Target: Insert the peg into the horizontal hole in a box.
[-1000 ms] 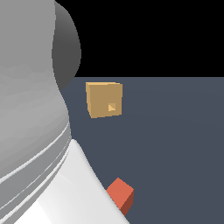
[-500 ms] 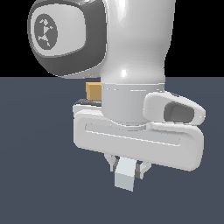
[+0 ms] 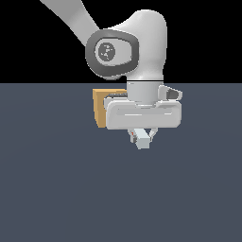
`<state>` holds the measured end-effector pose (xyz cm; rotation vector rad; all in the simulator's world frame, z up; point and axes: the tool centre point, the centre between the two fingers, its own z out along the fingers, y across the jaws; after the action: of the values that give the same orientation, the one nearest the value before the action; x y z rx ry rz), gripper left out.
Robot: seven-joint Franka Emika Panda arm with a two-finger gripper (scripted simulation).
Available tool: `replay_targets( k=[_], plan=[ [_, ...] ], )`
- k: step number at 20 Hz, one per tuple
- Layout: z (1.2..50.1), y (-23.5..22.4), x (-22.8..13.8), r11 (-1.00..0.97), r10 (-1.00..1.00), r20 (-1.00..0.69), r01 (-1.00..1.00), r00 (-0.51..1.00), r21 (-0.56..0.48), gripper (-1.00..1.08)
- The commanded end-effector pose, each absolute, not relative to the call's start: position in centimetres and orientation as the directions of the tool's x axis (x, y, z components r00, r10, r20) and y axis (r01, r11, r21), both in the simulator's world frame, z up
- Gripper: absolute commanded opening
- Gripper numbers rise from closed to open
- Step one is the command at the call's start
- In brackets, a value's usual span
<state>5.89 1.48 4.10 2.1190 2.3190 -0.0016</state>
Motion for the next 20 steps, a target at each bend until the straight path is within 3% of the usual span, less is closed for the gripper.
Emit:
replay_targets(
  k=[1,8,20],
  plan=[
    [4.4,5.0,5.8,0.180,0.984,-0.001,0.984,-0.180,0.001,-1.00],
    [4.7,10.3,4.8,0.315,0.949,0.000,0.949,-0.315,0.000,-1.00],
    [4.8,10.5,4.6,0.325,0.946,-0.001,0.946,-0.325,0.000,-1.00]
  ],
)
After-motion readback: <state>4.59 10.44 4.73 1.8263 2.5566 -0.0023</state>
